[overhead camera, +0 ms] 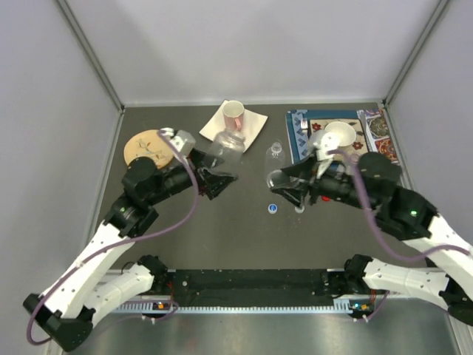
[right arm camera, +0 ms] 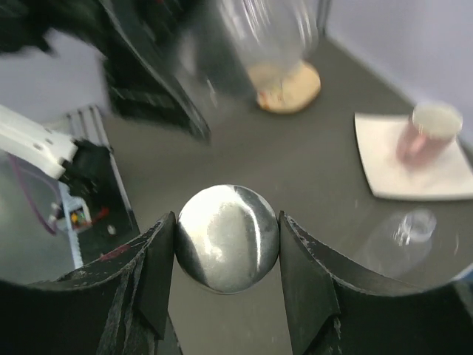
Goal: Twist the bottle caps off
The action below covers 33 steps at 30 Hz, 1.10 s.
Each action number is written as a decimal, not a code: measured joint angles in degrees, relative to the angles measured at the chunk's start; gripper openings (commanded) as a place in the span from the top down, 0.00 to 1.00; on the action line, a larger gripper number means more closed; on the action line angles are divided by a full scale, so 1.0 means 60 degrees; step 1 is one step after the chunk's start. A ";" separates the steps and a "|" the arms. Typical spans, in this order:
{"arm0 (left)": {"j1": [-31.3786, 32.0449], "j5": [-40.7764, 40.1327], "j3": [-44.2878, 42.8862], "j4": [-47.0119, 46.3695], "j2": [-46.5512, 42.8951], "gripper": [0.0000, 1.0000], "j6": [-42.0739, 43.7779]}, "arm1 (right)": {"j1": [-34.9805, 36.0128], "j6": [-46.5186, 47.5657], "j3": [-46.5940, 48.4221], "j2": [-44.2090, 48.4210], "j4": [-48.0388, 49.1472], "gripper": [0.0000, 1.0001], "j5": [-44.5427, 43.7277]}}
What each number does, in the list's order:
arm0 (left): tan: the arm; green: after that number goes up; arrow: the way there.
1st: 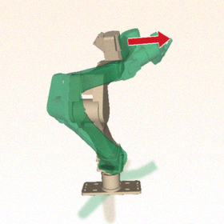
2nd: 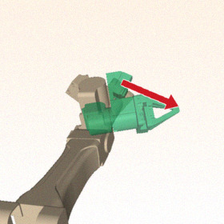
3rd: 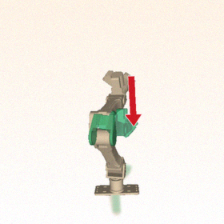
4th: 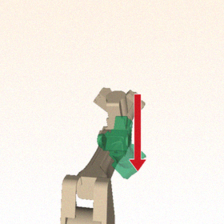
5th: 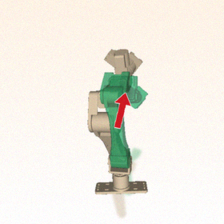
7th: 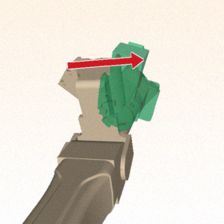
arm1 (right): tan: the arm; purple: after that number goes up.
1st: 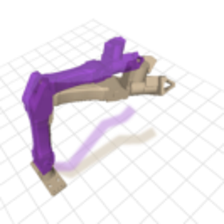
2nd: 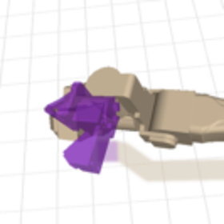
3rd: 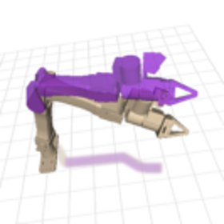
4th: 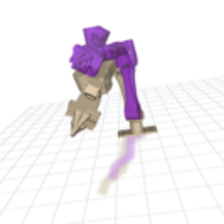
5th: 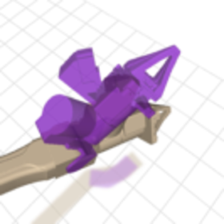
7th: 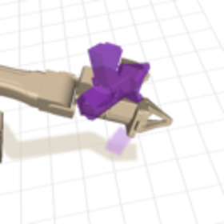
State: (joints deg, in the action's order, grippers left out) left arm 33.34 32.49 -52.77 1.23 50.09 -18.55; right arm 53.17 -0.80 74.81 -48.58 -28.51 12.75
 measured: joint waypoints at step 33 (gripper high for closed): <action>-0.0004 -0.7861 0.0474 0.2667 -0.4470 0.47 0.1508 | 0.1461 -0.2444 -0.2543 -0.8040 0.3519 1.00 -0.4277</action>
State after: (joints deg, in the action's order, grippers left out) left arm 33.32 -14.68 -49.93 17.23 23.27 -9.50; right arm 61.93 -15.46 59.55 -96.82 -7.40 -12.91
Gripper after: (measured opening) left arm 0.768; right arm 0.519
